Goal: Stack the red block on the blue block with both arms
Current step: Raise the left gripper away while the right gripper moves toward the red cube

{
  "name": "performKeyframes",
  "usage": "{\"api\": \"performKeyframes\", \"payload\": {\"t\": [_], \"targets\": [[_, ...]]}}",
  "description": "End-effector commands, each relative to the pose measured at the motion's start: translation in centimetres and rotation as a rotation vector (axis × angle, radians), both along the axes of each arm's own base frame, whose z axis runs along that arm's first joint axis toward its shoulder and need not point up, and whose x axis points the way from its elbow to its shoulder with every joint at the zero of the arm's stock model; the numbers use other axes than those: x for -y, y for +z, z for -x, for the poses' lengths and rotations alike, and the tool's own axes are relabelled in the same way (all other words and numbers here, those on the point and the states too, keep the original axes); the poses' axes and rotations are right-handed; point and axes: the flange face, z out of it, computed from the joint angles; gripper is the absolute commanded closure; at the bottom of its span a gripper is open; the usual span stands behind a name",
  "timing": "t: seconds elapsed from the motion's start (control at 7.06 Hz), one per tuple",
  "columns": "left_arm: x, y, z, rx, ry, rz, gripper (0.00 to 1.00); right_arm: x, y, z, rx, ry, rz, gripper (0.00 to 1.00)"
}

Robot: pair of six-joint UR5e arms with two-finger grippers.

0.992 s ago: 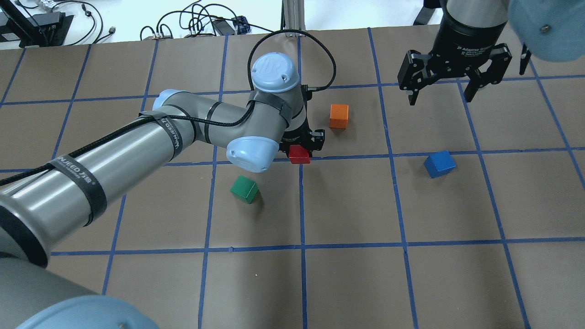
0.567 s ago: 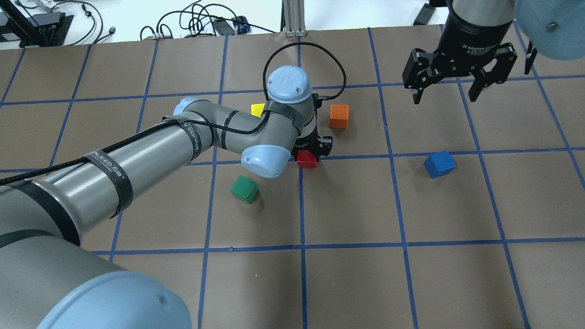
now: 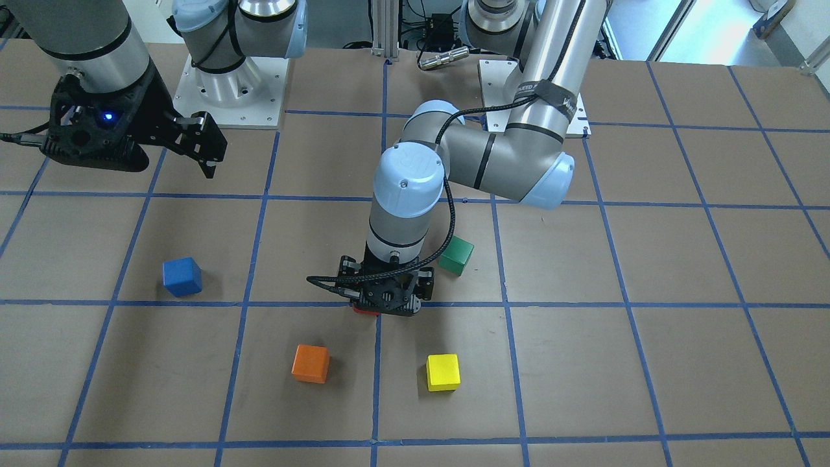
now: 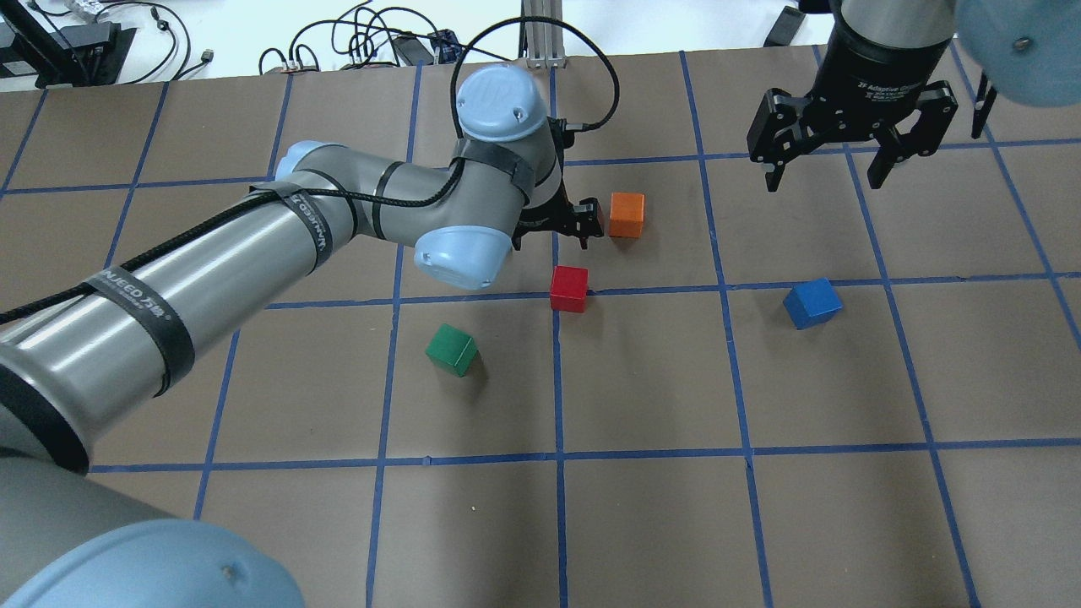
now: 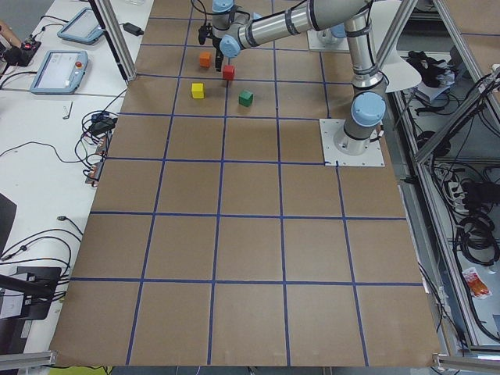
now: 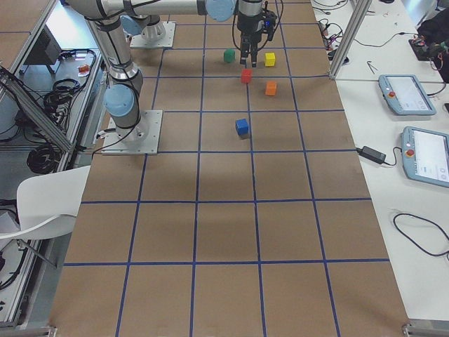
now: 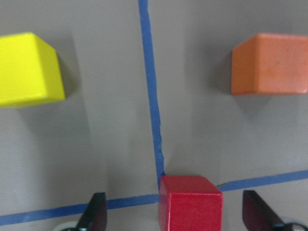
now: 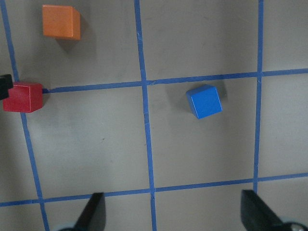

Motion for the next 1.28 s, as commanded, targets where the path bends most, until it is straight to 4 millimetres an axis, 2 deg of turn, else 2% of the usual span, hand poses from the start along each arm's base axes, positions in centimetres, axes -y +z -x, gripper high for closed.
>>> {"api": "performKeyframes", "payload": {"t": [0.0,0.14,0.28,0.42,0.57,0.71,0.85,0.99,1.13], "targets": [[1.3,8.5,-8.1,0.025,-0.057,0.023,0.0,0.7,-0.8,0.0,0.008,-0.02,-0.005,0.0],[0.5,12.6,-12.9,0.039,-0.081,0.031,0.0,1.6,-1.9,-0.1,0.009,-0.022,-0.011,0.0],[-1.1,15.9,-15.9,0.05,-0.088,0.028,0.0,3.6,-2.7,-0.6,0.014,-0.02,0.053,0.0],[-3.1,19.0,-19.1,0.053,-0.067,-0.005,0.0,6.6,-5.3,-1.3,0.034,-0.028,0.091,0.0],[-5.0,22.2,-21.1,0.054,-0.03,0.012,0.0,8.0,-7.3,-3.4,0.037,0.004,0.114,0.0],[-6.8,23.5,-21.3,0.056,-0.026,-0.005,0.0,8.2,-9.1,-6.6,0.039,0.036,0.105,0.0],[-7.3,23.2,-21.7,0.089,-0.02,-0.028,0.0,8.6,-11.3,-9.8,0.042,0.011,0.111,0.0],[-6.4,22.8,-22.1,0.119,-0.002,-0.037,0.0,8.6,-13.0,-12.6,0.047,-0.024,0.12,0.0],[-6.7,23.4,-21.7,0.099,0.002,-0.024,0.0,8.4,-15.7,-15.0,0.04,-0.007,0.085,0.0]]}}
